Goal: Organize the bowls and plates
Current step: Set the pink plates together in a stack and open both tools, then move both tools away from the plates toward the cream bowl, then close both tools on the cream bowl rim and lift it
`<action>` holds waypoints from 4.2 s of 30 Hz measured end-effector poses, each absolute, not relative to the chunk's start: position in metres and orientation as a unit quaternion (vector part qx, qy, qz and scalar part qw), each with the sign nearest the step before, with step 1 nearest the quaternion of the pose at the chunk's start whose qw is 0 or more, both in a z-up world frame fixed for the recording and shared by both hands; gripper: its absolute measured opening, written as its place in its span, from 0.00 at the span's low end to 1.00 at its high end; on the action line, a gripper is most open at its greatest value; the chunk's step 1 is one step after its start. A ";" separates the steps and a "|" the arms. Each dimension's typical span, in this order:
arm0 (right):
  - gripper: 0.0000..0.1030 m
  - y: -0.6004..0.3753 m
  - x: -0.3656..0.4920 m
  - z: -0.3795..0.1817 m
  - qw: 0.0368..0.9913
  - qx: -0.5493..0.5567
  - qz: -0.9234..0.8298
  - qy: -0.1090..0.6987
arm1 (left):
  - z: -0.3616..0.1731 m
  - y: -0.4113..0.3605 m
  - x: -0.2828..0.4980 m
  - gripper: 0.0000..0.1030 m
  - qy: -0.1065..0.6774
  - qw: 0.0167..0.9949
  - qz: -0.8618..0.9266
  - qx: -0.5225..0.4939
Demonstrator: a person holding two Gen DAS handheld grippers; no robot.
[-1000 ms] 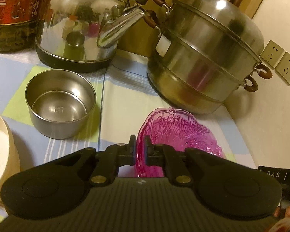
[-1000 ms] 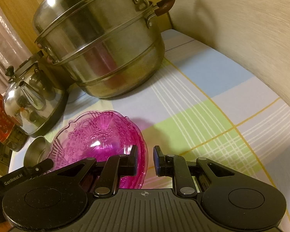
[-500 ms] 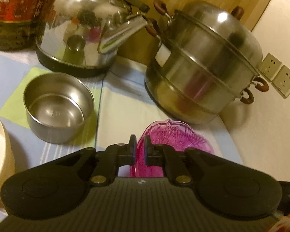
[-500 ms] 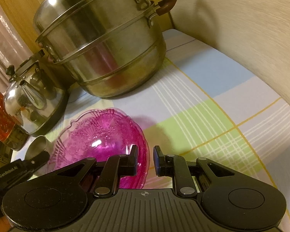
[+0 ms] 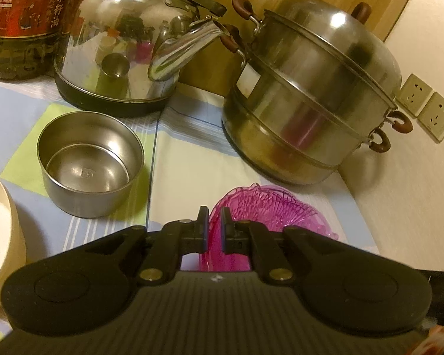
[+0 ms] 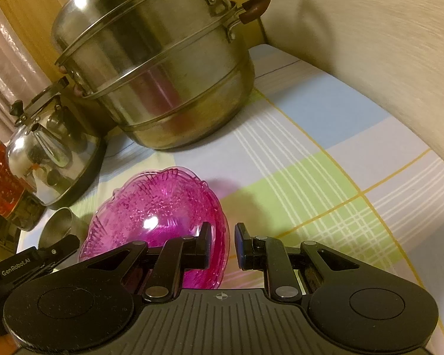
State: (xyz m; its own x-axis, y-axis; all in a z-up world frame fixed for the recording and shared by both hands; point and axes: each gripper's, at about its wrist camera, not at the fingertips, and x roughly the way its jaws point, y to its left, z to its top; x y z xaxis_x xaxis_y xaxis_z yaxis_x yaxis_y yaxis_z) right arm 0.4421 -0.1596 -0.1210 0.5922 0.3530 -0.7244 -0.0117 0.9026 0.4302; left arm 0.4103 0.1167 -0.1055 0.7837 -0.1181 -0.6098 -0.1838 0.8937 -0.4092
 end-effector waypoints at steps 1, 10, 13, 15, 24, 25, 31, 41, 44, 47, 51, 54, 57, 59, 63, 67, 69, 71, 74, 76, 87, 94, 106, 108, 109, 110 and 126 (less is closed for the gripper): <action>0.18 -0.160 0.442 -0.121 0.871 0.194 0.104 0.439 | -0.105 0.116 0.410 0.06 0.329 0.917 0.019 -0.225; 0.19 -0.162 0.430 -0.110 0.878 0.194 0.107 0.425 | -0.087 0.114 0.390 0.07 0.331 0.922 0.035 -0.200; 0.21 -0.159 0.422 -0.104 0.878 0.191 0.117 0.422 | -0.079 0.110 0.380 0.12 0.332 0.924 0.039 -0.187; 0.36 -0.158 0.417 -0.100 0.879 0.191 0.123 0.420 | -0.073 0.109 0.371 0.18 0.332 0.925 0.038 -0.181; 0.47 -0.141 0.388 -0.077 0.872 0.199 0.162 0.417 | -0.059 0.107 0.311 0.37 0.335 0.927 0.042 -0.165; 0.47 -0.138 0.385 -0.075 0.871 0.199 0.166 0.417 | -0.058 0.107 0.306 0.39 0.335 0.927 0.043 -0.162; 0.47 -0.114 0.358 -0.061 0.861 0.201 0.202 0.421 | -0.049 0.118 0.260 0.49 0.333 0.928 0.065 -0.153; 0.47 -0.054 0.329 -0.056 0.832 0.187 0.274 0.445 | -0.024 0.164 0.219 0.50 0.331 0.928 0.112 -0.132; 0.47 -0.036 0.330 -0.055 0.824 0.195 0.285 0.450 | -0.024 0.185 0.217 0.50 0.347 0.922 0.115 -0.128; 0.47 -0.014 0.331 -0.054 0.817 0.189 0.299 0.456 | -0.024 0.210 0.217 0.50 0.358 0.917 0.123 -0.128; 0.47 0.014 0.335 -0.059 0.811 0.174 0.308 0.467 | -0.028 0.244 0.227 0.50 0.381 0.905 0.135 -0.131; 0.47 0.033 0.339 -0.067 0.804 0.163 0.308 0.481 | -0.034 0.266 0.237 0.50 0.390 0.898 0.138 -0.150; 0.47 0.053 0.344 -0.076 0.800 0.149 0.310 0.492 | -0.042 0.286 0.246 0.50 0.387 0.895 0.141 -0.175; 0.47 0.065 0.348 -0.081 0.798 0.142 0.313 0.495 | -0.047 0.295 0.253 0.50 0.390 0.892 0.139 -0.185; 0.47 0.082 0.357 -0.091 0.798 0.130 0.309 0.500 | -0.060 0.306 0.272 0.44 0.403 0.886 0.139 -0.184; 0.47 0.093 0.369 -0.104 0.796 0.126 0.299 0.512 | -0.074 0.315 0.289 0.40 0.421 0.877 0.126 -0.193; 0.47 0.096 0.374 -0.109 0.793 0.127 0.296 0.517 | -0.076 0.319 0.296 0.36 0.426 0.874 0.122 -0.197; 0.47 0.101 0.379 -0.112 0.793 0.127 0.293 0.520 | -0.077 0.320 0.301 0.35 0.429 0.874 0.117 -0.195; 0.47 0.105 0.384 -0.117 0.790 0.129 0.290 0.524 | -0.082 0.322 0.310 0.33 0.439 0.872 0.113 -0.184; 0.47 0.109 0.386 -0.121 0.789 0.127 0.288 0.527 | -0.087 0.324 0.313 0.30 0.445 0.869 0.114 -0.185; 0.47 0.117 0.387 -0.134 0.781 0.123 0.284 0.542 | -0.101 0.321 0.316 0.16 0.463 0.862 0.108 -0.178; 0.35 0.120 0.387 -0.135 0.780 0.123 0.284 0.544 | -0.104 0.322 0.316 0.09 0.463 0.861 0.108 -0.180; 0.19 0.121 0.383 -0.130 0.780 0.126 0.292 0.539 | -0.095 0.318 0.312 0.09 0.450 0.869 0.106 -0.174; 0.19 0.118 0.383 -0.124 0.784 0.129 0.291 0.533 | -0.091 0.316 0.312 0.09 0.447 0.872 0.106 -0.171; 0.19 0.117 0.382 -0.121 0.786 0.129 0.291 0.530 | -0.089 0.315 0.312 0.09 0.446 0.873 0.106 -0.169; 0.19 0.116 0.382 -0.118 0.788 0.129 0.292 0.527 | -0.086 0.313 0.312 0.08 0.444 0.874 0.107 -0.166; 0.19 0.089 0.359 -0.064 0.801 0.126 0.309 0.497 | -0.036 0.286 0.281 0.08 0.398 0.899 0.099 -0.155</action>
State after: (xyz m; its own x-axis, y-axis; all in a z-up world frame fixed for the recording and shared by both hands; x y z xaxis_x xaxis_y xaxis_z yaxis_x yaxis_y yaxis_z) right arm 0.3595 0.0890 -0.0635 0.3161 0.6202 -0.7179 -0.3697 0.7774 0.5089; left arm 0.2808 0.2864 -0.0361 0.6636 0.0543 -0.7461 -0.3011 0.9324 -0.2000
